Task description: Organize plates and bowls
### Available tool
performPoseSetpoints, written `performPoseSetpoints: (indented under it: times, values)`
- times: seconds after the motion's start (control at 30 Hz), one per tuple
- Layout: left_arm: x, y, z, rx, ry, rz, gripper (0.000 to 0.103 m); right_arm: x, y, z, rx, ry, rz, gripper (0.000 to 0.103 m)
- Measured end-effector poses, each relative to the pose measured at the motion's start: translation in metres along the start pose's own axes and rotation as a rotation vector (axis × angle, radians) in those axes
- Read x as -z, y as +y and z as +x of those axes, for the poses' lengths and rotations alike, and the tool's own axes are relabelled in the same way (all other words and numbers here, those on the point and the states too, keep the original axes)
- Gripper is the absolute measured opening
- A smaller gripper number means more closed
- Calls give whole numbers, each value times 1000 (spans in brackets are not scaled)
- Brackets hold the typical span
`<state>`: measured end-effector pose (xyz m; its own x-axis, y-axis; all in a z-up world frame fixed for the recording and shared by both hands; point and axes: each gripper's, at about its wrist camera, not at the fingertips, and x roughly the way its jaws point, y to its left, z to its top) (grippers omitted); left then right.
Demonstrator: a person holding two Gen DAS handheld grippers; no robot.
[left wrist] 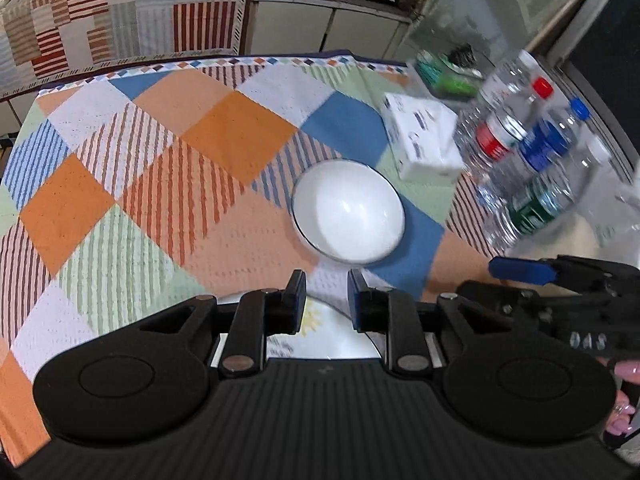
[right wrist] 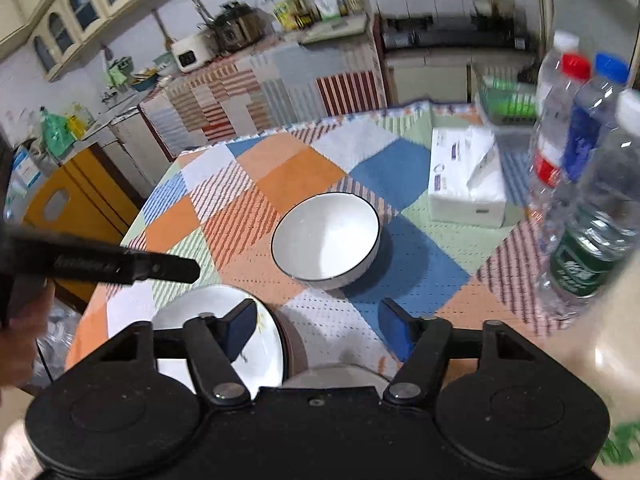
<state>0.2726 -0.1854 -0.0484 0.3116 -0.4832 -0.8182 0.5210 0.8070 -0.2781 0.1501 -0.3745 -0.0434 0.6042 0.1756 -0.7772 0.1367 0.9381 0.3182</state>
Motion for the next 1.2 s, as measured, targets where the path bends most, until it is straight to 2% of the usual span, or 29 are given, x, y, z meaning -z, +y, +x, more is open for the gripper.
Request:
performPoseSetpoints:
  times: [0.13,0.23,0.3,0.43,0.5,0.6,0.67,0.73,0.77,0.8,0.87,0.97,1.0,1.03,1.1,1.2]
  values:
    - [-7,10,24,-27,10,-14,23,-21,-15,38,-7,80,124,63]
    - [-9,15,44,-30,14,-38,23,-30,-25,66,15,104,191,62]
    - [-11,16,56,-36,3,-46,25,-32,-32,82,14,99,245,61]
    - [-16,23,73,-31,-20,-116,34,-33,-42,108,24,86,308,58]
    - [-19,27,80,-19,-23,-146,34,-33,-45,114,44,63,319,56]
    - [-22,27,91,-32,-25,-135,34,-26,-57,122,-4,51,420,53]
    - [-24,27,98,-41,-18,-127,34,-22,-64,127,-5,35,456,47]
    - [-24,26,104,-46,-13,-127,34,-20,-68,134,25,35,457,42]
    - [-24,26,106,-44,-12,-130,34,-21,-69,138,50,47,436,36]
    - [-23,26,107,-33,-15,-134,37,-23,-67,141,76,56,391,34]
    - [-22,26,109,-11,-4,-147,36,-29,-61,141,153,43,303,30]
    - [-21,21,112,-24,3,-130,33,-35,-69,143,111,50,334,23]
    - [-20,20,113,-19,9,-126,26,-36,-71,144,86,47,345,21]
    - [-19,19,113,-11,14,-129,13,-37,-71,145,70,44,345,19]
    - [-18,15,110,-14,8,-127,12,-37,-66,145,65,41,327,9]
    - [-16,10,101,-10,22,-105,12,-37,-57,142,103,45,257,9]
